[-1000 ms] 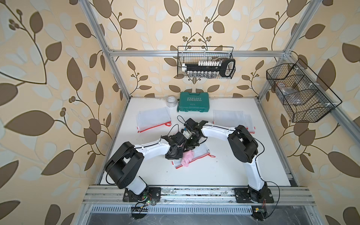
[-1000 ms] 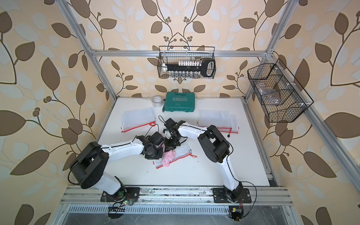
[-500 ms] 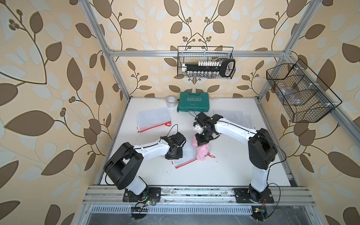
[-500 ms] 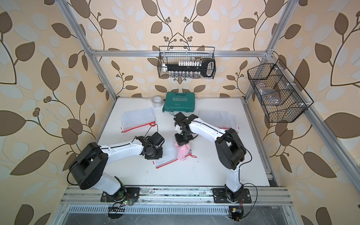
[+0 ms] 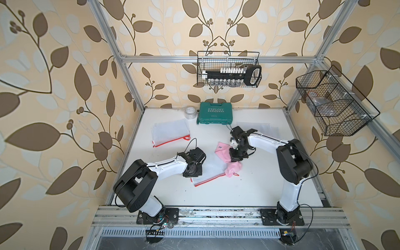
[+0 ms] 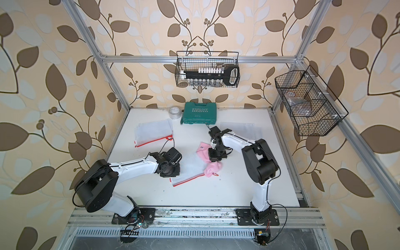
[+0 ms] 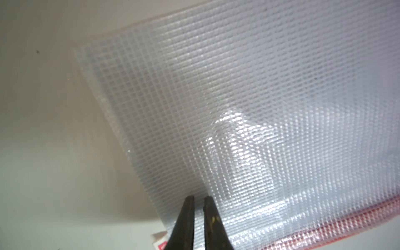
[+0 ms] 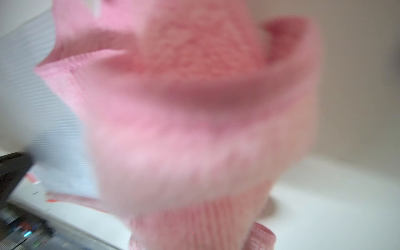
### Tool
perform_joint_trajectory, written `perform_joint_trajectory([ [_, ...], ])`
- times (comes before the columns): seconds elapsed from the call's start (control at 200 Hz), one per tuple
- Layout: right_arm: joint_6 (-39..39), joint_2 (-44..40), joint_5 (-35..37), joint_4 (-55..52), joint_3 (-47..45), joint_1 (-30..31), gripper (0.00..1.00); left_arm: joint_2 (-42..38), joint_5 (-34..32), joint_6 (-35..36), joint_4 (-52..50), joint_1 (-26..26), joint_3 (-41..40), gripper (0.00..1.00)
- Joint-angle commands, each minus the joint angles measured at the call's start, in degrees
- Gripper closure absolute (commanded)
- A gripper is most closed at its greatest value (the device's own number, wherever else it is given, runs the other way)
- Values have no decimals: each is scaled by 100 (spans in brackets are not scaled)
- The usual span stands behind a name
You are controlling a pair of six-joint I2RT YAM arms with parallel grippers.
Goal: Wipe the document bag
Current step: Wipe the dirt from the document bag.
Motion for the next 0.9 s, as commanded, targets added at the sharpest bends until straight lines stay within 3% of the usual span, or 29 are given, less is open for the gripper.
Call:
perform_joint_trajectory([
  [0.0,-425,-412,630,-489,242,498,100,-65,-238,-47,-360,88,-183,86],
  [0.16,-343,398,-1117,-84,1266,1638,100,6,-173,-2,-310,90,-50,86],
  [0.265,3,1055,-1717,302,1573,1836,100,119,-150,56,-290,89,65,86],
  [0.375,188,1201,-1523,397,1225,1379,100,145,-169,80,-299,104,111,86],
  [0.48,-27,959,-458,-18,808,738,100,123,-169,88,-314,135,99,86],
  [0.575,-323,780,219,-283,583,568,100,69,-150,91,-300,156,80,86],
  [0.77,-352,1333,5,-72,367,639,100,-58,-33,132,-250,229,165,85],
  [0.82,-335,1437,-26,-28,322,697,100,-164,-5,122,-281,263,217,81],
  [0.9,-285,1574,-4,39,198,697,100,-512,130,27,-373,393,222,65],
])
